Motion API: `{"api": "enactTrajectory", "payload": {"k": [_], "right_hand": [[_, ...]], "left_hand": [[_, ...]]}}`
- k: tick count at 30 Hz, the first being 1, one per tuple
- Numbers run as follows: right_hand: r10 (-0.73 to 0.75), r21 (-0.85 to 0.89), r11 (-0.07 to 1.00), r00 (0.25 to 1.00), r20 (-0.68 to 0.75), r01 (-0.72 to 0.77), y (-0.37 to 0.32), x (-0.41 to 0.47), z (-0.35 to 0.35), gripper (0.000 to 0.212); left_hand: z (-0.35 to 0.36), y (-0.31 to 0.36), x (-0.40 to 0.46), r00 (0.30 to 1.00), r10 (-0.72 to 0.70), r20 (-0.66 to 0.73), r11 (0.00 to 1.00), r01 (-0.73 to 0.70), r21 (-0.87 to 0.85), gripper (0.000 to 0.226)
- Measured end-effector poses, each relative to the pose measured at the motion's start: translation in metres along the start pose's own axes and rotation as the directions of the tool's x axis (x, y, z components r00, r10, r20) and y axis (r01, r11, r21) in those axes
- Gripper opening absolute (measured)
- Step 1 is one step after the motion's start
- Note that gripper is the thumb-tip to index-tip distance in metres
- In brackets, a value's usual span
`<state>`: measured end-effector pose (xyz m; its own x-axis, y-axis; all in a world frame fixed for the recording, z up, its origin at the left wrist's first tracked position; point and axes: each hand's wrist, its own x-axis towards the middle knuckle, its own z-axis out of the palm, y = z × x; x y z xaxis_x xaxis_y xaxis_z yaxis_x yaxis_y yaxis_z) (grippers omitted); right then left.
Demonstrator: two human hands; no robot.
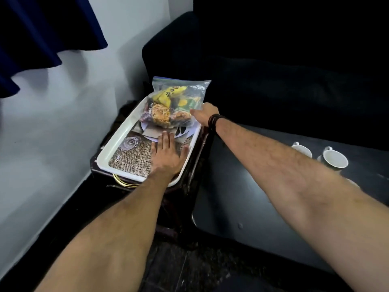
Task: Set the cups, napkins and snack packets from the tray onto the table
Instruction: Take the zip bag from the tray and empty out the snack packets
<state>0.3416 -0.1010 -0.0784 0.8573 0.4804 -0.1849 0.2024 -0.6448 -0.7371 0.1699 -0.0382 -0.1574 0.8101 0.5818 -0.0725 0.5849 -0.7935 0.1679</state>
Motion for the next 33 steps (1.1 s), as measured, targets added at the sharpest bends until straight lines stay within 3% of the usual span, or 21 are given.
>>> {"api": "enactTrajectory", "payload": {"k": [4, 9, 10, 12, 14, 18, 20, 27, 30, 33], "right_hand": [[0.094, 0.133, 0.988, 0.992, -0.082, -0.083, -0.014, 0.033, 0.006, 0.064], [0.2, 0.453, 0.871, 0.979, 0.028, -0.191, -0.03, 0.047, 0.022, 0.098], [0.205, 0.499, 0.841, 0.977, 0.063, -0.208, -0.031, 0.049, 0.024, 0.091], [0.132, 0.543, 0.824, 0.987, 0.092, -0.161, -0.029, 0.049, 0.028, 0.049], [0.052, 0.53, 0.845, 0.997, 0.049, -0.07, -0.026, 0.043, 0.031, 0.03], [-0.03, 0.538, 0.843, 0.998, 0.052, -0.002, -0.019, 0.029, 0.033, 0.045], [-0.048, 0.502, 0.864, 0.999, 0.01, 0.037, -0.02, 0.023, 0.029, 0.038], [-0.112, 0.428, 0.877, 0.958, -0.263, 0.219, -0.03, -0.01, -0.071, 0.035], [-0.188, 0.361, 0.88, 0.925, -0.331, 0.308, -0.008, -0.032, -0.112, 0.032], [-0.208, 0.326, 0.886, 0.91, -0.358, 0.331, 0.012, -0.065, -0.143, 0.038]], "left_hand": [[0.005, -0.002, 0.004, 1.0, 0.008, -0.016, 0.999, -0.007, 0.044, 0.084], [0.003, 0.0, 0.002, 1.0, 0.003, -0.031, 0.999, -0.002, 0.033, 0.083], [0.003, 0.0, 0.002, 0.999, 0.007, -0.044, 1.0, -0.005, 0.027, 0.083], [0.003, 0.0, 0.002, 0.998, 0.011, -0.061, 1.0, -0.009, 0.022, 0.083], [0.004, 0.0, 0.002, 0.998, 0.011, -0.067, 1.0, -0.009, 0.023, 0.083], [0.004, -0.002, 0.002, 0.998, 0.004, -0.065, 0.999, -0.002, 0.036, 0.086], [0.002, -0.001, 0.001, 0.999, -0.001, -0.047, 0.999, 0.003, 0.043, 0.086], [-0.04, 0.011, -0.003, 0.978, -0.044, 0.203, 0.996, 0.058, -0.065, 0.081], [-0.071, 0.03, -0.008, 0.987, -0.133, 0.089, 0.97, 0.148, -0.193, 0.067], [-0.098, 0.059, -0.025, 0.99, -0.114, -0.081, 0.965, 0.091, -0.248, 0.056]]}}
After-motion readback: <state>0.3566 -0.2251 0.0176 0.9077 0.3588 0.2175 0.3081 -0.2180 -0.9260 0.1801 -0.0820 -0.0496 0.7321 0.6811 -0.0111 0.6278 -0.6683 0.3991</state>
